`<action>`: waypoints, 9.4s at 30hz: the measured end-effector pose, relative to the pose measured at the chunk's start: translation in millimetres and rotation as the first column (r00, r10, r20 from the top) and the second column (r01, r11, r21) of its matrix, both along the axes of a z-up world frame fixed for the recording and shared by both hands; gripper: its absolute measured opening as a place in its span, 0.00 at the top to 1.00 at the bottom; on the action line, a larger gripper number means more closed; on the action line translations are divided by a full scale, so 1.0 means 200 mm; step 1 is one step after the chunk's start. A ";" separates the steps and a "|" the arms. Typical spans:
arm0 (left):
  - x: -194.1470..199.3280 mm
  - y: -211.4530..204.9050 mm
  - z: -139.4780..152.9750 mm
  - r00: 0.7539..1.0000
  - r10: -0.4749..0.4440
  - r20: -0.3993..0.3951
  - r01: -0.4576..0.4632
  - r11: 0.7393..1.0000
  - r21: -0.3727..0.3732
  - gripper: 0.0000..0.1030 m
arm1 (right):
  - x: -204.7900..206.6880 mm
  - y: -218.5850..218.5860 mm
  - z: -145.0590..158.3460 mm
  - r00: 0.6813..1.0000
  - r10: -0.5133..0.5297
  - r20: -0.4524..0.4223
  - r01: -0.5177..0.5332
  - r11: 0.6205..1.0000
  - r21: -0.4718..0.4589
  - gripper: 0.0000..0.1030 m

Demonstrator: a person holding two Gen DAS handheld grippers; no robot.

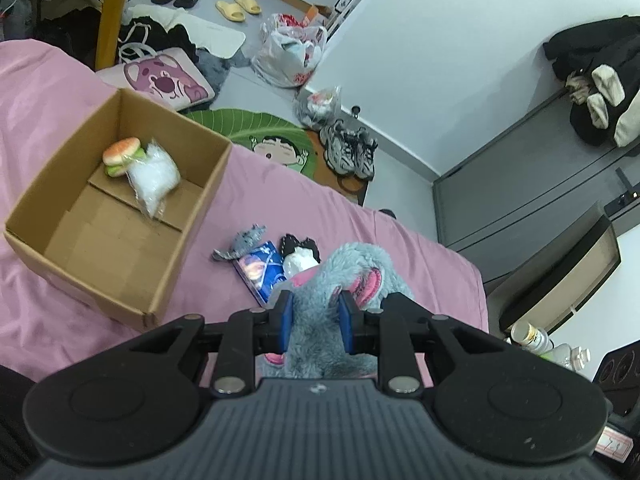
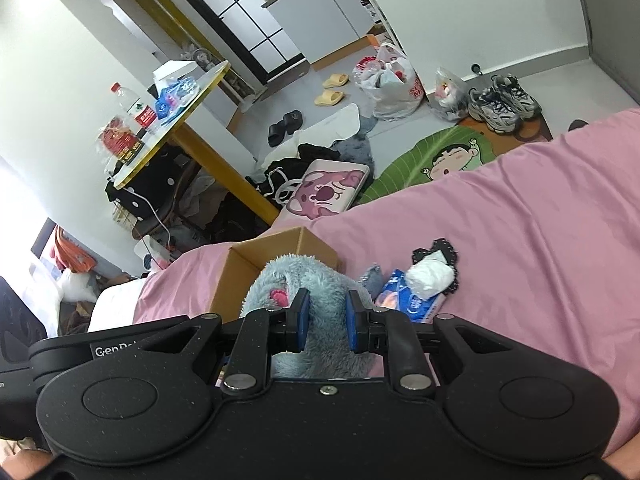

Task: Organize soft objects
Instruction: 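Carry the grey fluffy plush with both grippers over the cardboard box, then open both grippers to drop the grey fluffy plush into the box, then withdraw both grippers from the box toward the remaining items on the bed, then close the left gripper on the small grey plush while the right gripper approaches the white crumpled bag, then lift the small grey plush with the left gripper while the right gripper grasps the white bag, then carry the small grey plush with the left gripper to the box while the right gripper carries the white bag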

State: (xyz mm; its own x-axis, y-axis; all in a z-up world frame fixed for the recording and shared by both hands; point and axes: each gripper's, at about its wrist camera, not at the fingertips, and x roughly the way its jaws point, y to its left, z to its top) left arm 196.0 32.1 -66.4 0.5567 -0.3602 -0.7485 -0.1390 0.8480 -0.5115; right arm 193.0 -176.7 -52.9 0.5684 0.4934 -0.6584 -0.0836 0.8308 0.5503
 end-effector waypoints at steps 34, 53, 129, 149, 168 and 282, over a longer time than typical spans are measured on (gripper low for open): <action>0.04 0.77 -0.07 0.988 0.147 0.045 -0.145 0.989 -0.039 0.78 | 0.21 0.74 -0.09 0.990 0.139 0.006 -0.139 0.990 -0.009 0.82; 0.34 0.91 -0.36 0.976 0.186 -0.114 -0.183 0.983 0.035 0.77 | 0.42 0.85 -0.39 0.975 0.182 -0.126 -0.180 0.983 0.028 0.72; -0.16 0.08 0.37 0.979 0.042 0.201 -0.103 0.948 0.301 0.00 | -0.10 -0.35 0.19 0.968 0.070 0.241 -0.058 0.997 -0.059 0.00; -0.05 -0.25 0.17 0.992 -0.026 0.126 -0.031 0.903 0.429 0.00 | 0.07 -0.54 -0.02 0.982 0.120 0.148 -0.107 0.989 -0.098 0.00; 0.13 -0.48 -0.08 0.999 -0.029 0.033 0.011 0.891 0.454 0.03 | 0.23 -0.71 -0.31 1.000 0.007 -0.018 -0.005 0.998 0.065 0.00; -0.02 0.06 0.10 0.983 0.082 0.163 -0.126 0.950 0.287 0.83 | 0.06 -0.27 -0.05 0.990 0.002 0.141 0.011 0.996 -0.086 0.53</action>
